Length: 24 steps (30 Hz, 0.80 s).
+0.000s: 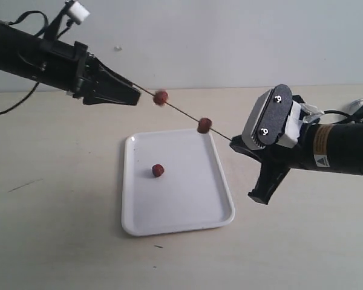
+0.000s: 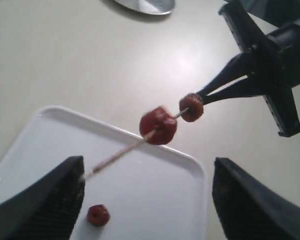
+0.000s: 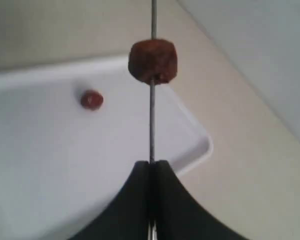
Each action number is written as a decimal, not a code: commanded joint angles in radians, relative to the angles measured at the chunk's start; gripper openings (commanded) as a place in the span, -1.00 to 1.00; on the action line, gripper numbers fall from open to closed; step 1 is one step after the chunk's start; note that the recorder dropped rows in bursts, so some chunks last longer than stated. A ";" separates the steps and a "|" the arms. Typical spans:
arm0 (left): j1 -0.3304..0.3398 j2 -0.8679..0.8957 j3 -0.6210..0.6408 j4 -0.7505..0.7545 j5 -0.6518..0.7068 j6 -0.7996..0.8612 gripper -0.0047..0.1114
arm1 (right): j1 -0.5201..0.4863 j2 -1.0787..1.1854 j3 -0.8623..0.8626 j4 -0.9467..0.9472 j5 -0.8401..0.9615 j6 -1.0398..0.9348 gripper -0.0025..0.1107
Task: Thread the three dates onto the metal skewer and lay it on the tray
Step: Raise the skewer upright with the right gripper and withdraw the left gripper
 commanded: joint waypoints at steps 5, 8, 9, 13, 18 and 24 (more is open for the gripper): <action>0.050 -0.018 -0.004 -0.040 0.005 0.023 0.29 | -0.012 0.001 0.010 0.020 0.068 0.010 -0.96; 0.050 -0.018 -0.004 -0.040 0.002 0.027 0.29 | -0.012 0.001 0.010 0.031 0.060 0.010 -0.96; 0.050 -0.018 -0.004 -0.040 0.002 0.030 0.29 | -0.012 0.001 0.010 0.037 0.058 0.010 -0.96; 0.056 -0.018 -0.004 -0.040 0.000 0.030 0.29 | -0.012 0.001 0.010 0.154 0.034 0.017 -0.96; 0.056 -0.018 -0.004 -0.040 0.002 0.032 0.29 | -0.012 0.001 0.012 0.378 -0.021 0.096 -0.96; 0.056 -0.018 0.053 -0.029 -0.024 0.059 0.29 | -0.012 0.001 0.021 0.338 -0.198 0.303 -0.96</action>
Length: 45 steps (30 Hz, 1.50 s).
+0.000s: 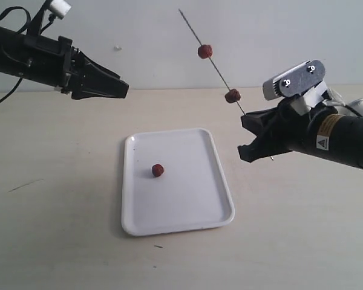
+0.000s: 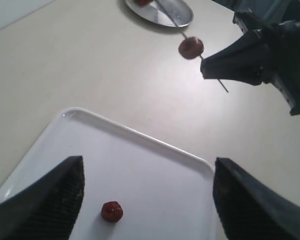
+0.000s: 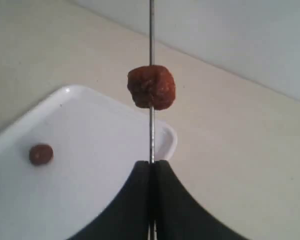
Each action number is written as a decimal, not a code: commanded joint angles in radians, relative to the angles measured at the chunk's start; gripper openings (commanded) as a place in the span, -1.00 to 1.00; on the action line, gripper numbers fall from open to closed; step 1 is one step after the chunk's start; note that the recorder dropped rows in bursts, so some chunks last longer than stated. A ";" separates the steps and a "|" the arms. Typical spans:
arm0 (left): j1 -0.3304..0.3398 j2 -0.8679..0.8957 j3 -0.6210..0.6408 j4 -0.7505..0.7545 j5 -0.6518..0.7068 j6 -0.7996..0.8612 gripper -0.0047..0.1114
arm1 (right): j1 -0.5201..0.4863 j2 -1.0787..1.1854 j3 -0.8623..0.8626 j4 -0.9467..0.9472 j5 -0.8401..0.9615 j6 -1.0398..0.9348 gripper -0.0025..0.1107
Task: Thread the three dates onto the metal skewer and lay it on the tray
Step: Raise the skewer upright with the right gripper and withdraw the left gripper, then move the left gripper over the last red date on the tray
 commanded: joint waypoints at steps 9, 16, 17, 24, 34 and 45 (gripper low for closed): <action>0.001 -0.011 0.114 -0.024 -0.084 0.104 0.29 | -0.003 -0.004 0.089 -0.003 -0.451 0.083 -0.96; -0.067 -0.005 0.149 -0.012 -0.104 0.145 0.29 | -0.003 -0.004 0.119 0.119 -0.415 0.109 -0.96; -0.088 -0.001 0.150 0.002 -0.126 0.147 0.29 | -0.003 -0.004 0.123 0.128 -0.400 0.109 -0.96; -0.342 0.046 0.154 0.316 -0.466 -0.044 0.29 | -0.003 -0.013 0.123 0.130 -0.200 0.202 -0.96; -0.447 0.082 -0.025 0.982 -0.546 -0.823 0.24 | -0.003 -0.156 0.121 0.146 0.029 0.193 -0.96; -0.489 0.226 -0.195 1.178 -0.357 -1.035 0.24 | -0.003 -0.166 0.121 0.141 0.071 0.193 -0.96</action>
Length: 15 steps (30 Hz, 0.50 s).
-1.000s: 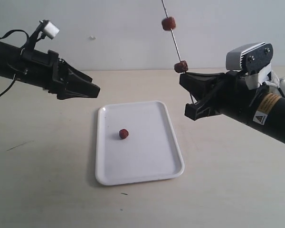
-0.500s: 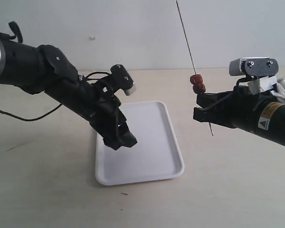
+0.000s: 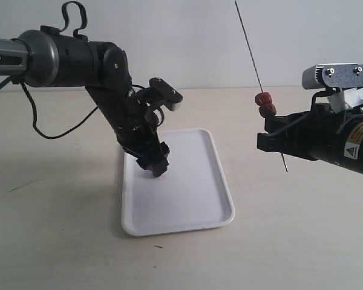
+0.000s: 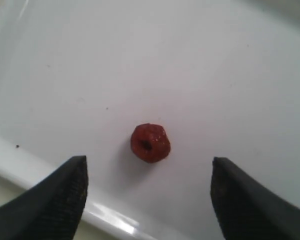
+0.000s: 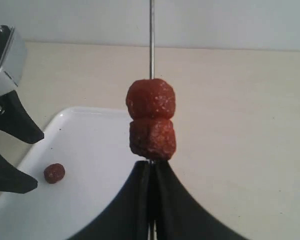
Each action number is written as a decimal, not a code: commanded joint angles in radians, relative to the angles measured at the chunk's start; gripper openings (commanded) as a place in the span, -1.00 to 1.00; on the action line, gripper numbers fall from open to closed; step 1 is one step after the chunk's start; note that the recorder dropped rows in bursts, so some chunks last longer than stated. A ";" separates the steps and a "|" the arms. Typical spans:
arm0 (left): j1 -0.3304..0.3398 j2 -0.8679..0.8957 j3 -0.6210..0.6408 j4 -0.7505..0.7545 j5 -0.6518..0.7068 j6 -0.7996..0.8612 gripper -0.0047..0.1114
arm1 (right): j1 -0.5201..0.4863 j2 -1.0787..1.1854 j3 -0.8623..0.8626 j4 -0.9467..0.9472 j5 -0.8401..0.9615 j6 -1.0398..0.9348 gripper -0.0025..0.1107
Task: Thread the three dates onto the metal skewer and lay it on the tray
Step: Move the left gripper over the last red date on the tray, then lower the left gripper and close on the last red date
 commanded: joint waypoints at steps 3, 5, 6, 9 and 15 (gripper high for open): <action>-0.027 0.007 -0.012 0.145 -0.031 -0.087 0.24 | -0.003 -0.010 0.002 -0.008 -0.006 -0.007 -0.96; -0.027 0.007 -0.012 0.139 -0.051 -0.087 0.24 | -0.003 -0.010 0.002 -0.008 -0.010 -0.007 -0.96; -0.027 0.011 -0.012 0.133 -0.060 -0.087 0.23 | -0.003 -0.010 0.002 -0.008 -0.010 -0.007 -0.96; -0.027 0.035 -0.012 0.131 -0.060 -0.087 0.10 | -0.003 -0.010 0.002 -0.012 -0.010 -0.007 -0.96; -0.027 0.088 -0.086 0.099 0.012 -0.087 0.13 | -0.003 -0.010 0.002 -0.012 -0.014 -0.007 -0.96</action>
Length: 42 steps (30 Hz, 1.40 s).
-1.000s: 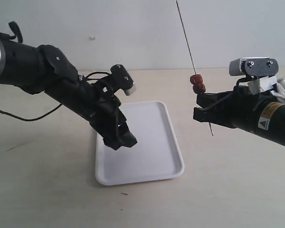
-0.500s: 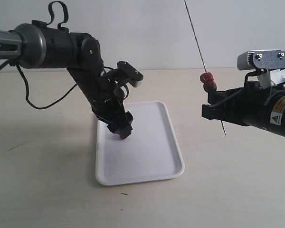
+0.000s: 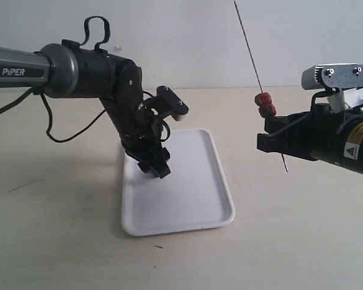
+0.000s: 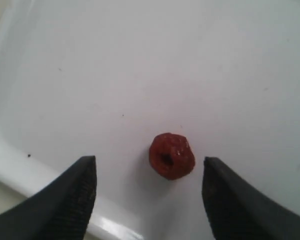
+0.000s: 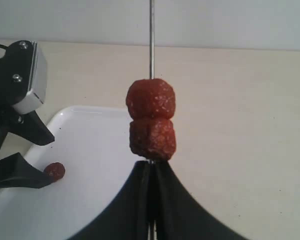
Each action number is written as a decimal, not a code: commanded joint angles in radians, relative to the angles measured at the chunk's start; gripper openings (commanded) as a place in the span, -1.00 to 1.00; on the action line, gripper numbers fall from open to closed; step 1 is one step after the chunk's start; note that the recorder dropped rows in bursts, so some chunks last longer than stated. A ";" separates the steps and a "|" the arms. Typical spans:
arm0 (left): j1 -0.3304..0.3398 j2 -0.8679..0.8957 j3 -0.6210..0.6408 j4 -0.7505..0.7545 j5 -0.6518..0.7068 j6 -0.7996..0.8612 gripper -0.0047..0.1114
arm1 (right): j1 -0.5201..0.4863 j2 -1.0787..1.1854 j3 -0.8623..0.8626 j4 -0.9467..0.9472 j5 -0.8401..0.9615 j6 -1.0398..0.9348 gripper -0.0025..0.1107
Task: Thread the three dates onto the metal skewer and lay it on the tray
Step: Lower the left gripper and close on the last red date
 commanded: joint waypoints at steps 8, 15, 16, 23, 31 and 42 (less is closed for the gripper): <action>0.000 0.096 -0.168 -0.056 0.177 -0.036 0.13 | -0.003 -0.010 0.002 -0.019 -0.016 -0.009 -0.96; 0.002 0.113 -0.170 -0.056 0.176 -0.052 0.12 | -0.003 -0.010 0.002 -0.026 -0.016 -0.007 -0.96; 0.002 0.113 -0.170 -0.056 0.176 -0.052 0.12 | -0.003 -0.010 0.002 -0.026 -0.016 -0.007 -0.96; 0.002 0.116 -0.170 -0.068 0.174 -0.052 -0.07 | -0.003 -0.010 0.002 -0.028 -0.016 -0.007 -0.96; 0.002 0.116 -0.170 -0.090 0.170 -0.045 -0.15 | -0.003 -0.010 0.002 -0.028 -0.016 -0.007 -0.96; 0.002 0.116 -0.170 -0.107 0.172 -0.057 -0.29 | -0.003 -0.010 0.002 -0.028 -0.016 -0.007 -0.96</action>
